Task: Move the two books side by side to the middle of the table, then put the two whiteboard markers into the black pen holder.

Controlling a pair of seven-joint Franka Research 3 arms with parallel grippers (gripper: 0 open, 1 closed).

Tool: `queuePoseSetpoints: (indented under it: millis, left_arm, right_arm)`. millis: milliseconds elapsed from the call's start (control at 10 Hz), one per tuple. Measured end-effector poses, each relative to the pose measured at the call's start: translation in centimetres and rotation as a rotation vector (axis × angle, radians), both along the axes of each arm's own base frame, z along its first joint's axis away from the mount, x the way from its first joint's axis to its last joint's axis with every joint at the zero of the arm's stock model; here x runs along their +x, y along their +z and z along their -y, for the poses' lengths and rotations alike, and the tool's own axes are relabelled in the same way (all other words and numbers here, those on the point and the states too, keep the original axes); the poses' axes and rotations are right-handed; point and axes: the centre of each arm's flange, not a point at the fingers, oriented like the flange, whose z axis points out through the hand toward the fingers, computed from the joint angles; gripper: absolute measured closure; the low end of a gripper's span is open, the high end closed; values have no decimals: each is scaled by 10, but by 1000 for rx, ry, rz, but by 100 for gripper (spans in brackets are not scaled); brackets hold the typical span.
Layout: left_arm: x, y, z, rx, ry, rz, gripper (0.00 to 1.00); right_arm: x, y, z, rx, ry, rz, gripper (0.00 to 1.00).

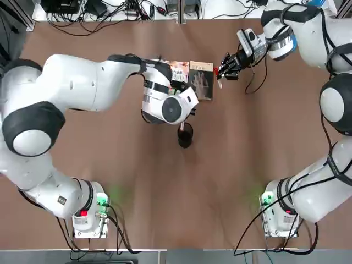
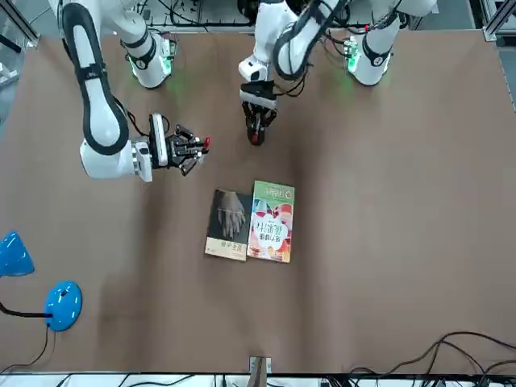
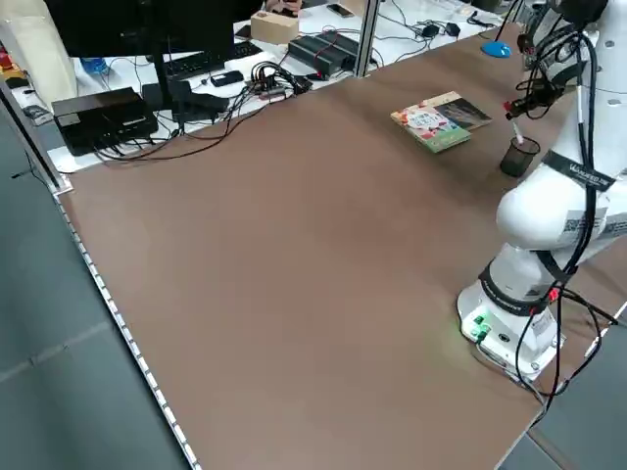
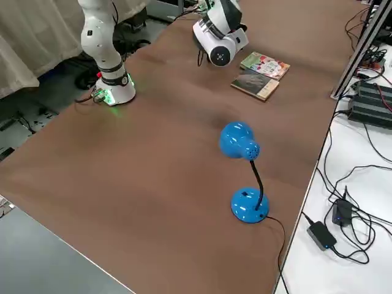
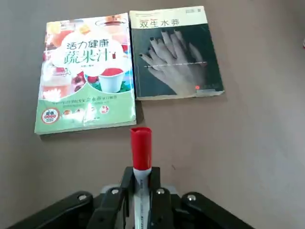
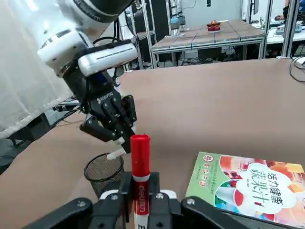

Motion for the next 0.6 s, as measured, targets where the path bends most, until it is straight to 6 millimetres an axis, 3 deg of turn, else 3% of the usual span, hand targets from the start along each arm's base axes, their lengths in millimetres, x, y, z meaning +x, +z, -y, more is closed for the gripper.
queuePoseSetpoints:
  millis: [400, 600]
  left_arm:
    - [-19, -9, 13, 26, 44, 5, 81]
    - [-20, -10, 14, 31, 49, 7, 54]
  right_arm:
    - [1, -7, -1, -3, 8, 3, 83]
    - [1, -7, -2, 0, 13, 5, 83]
